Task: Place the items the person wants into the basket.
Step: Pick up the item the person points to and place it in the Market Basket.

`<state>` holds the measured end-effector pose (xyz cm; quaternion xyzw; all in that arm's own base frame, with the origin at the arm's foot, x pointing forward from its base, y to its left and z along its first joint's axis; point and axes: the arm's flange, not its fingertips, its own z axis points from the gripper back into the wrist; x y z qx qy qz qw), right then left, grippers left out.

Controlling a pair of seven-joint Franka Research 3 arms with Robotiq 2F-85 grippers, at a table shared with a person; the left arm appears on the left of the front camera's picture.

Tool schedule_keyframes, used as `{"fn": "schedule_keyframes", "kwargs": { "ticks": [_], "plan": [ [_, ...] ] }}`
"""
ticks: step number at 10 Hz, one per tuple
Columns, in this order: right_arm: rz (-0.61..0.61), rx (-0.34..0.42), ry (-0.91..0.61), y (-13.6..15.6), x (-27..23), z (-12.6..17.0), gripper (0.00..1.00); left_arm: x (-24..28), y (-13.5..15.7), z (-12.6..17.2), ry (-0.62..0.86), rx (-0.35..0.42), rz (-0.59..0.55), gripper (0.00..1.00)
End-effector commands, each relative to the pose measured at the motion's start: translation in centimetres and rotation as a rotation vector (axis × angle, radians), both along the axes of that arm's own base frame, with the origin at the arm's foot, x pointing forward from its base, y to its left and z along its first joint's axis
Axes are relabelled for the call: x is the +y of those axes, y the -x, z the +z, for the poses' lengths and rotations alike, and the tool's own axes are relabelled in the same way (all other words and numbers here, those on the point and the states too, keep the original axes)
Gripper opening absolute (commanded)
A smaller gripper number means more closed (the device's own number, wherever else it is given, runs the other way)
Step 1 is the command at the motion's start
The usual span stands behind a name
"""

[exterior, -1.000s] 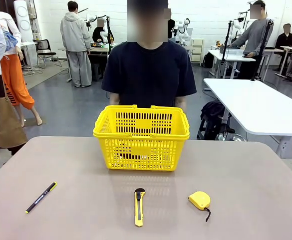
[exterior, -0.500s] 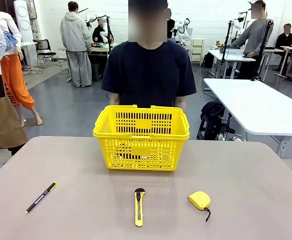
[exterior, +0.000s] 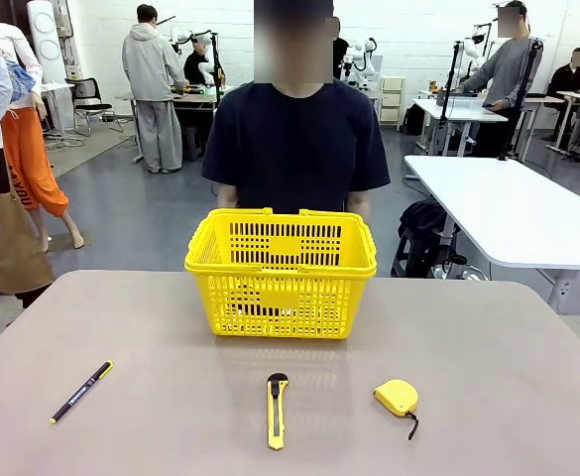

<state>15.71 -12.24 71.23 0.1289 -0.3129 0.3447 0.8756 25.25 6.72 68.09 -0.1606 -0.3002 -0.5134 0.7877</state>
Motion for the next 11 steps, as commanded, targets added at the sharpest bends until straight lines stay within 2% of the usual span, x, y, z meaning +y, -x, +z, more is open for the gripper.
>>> {"fn": "schedule_keyframes", "kwargs": {
  "ticks": [1,2,4,6,8,9,11],
  "plan": [
    [0.033,-0.028,-0.019,-1.0,-0.7,-0.8,1.00,0.0,0.1,0.0,0.006,-0.003,-0.006,1.00],
    [0.057,-0.053,-0.026,-1.6,-0.8,-1.2,1.00,0.0,0.1,0.0,0.006,-0.003,-0.006,1.00],
    [0.084,-0.057,-0.037,-3.3,-0.8,-1.7,1.00,0.0,0.1,0.0,0.006,-0.003,-0.006,1.00],
    [0.138,-0.108,-0.053,-4.7,-0.4,-1.9,1.00,0.0,0.1,0.0,0.006,-0.003,-0.006,1.00],
    [0.134,-0.161,-0.073,-6.3,0.4,-2.3,1.00,0.0,0.1,0.0,0.006,-0.003,-0.006,1.00],
    [0.114,-0.096,-0.038,-4.3,-0.4,-1.5,1.00,0.0,0.1,0.0,0.006,-0.003,-0.006,1.00],
    [0.114,-0.096,-0.038,-4.3,-0.4,-1.5,1.00,0.0,0.1,0.0,0.006,-0.003,-0.006,1.00]
  ]
}}
